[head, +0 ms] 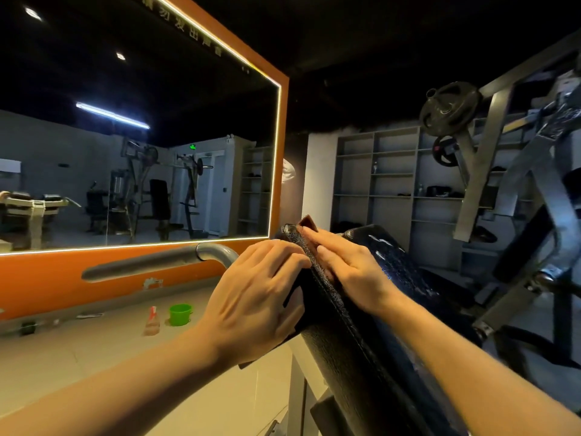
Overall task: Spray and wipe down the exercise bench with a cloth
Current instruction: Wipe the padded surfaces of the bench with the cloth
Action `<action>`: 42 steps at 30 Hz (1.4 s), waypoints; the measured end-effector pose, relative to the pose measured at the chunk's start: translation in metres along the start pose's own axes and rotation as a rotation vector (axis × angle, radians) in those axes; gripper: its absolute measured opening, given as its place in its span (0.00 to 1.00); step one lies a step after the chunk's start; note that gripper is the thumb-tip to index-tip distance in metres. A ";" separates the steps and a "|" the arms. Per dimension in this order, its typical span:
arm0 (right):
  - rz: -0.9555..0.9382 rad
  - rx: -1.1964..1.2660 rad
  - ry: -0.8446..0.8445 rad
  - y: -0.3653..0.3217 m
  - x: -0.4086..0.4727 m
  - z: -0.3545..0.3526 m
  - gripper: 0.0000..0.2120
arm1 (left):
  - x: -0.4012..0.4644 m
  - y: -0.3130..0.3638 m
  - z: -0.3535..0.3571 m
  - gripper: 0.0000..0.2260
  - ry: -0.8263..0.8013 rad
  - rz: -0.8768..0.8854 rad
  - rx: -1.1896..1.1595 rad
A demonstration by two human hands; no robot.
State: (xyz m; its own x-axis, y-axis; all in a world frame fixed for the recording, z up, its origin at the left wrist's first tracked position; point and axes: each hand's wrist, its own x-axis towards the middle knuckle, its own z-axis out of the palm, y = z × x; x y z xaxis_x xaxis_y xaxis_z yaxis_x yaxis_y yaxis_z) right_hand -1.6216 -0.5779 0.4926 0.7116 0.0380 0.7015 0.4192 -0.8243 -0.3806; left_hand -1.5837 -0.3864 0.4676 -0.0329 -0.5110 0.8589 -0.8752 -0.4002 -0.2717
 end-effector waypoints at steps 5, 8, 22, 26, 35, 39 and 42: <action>0.267 -0.105 0.048 0.023 0.013 -0.009 0.18 | 0.000 -0.001 -0.001 0.14 0.025 0.001 -0.019; -0.005 0.007 0.032 -0.014 -0.005 0.006 0.20 | 0.000 0.000 0.001 0.13 0.041 0.002 -0.005; 0.089 0.010 0.002 0.006 -0.032 -0.007 0.22 | -0.003 0.004 0.000 0.14 0.031 0.029 0.053; 0.155 0.038 0.050 -0.005 -0.048 -0.002 0.20 | -0.006 0.009 0.000 0.13 0.033 0.029 0.074; 0.208 0.013 0.063 0.009 -0.121 -0.011 0.19 | -0.031 0.052 0.002 0.15 -0.137 0.239 0.016; 0.008 -0.039 -0.024 0.002 -0.161 -0.004 0.20 | -0.047 0.081 0.011 0.15 -0.136 0.332 -0.013; 0.277 -0.026 0.076 0.033 -0.168 -0.020 0.17 | -0.054 0.096 0.013 0.16 -0.143 0.383 -0.020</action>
State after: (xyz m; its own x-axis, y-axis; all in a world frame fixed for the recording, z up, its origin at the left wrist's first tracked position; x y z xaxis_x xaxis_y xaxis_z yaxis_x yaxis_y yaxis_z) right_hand -1.7382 -0.6222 0.3745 0.7524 -0.2319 0.6165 0.1998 -0.8115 -0.5491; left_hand -1.6591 -0.4074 0.3897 -0.2924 -0.7215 0.6277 -0.8220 -0.1459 -0.5506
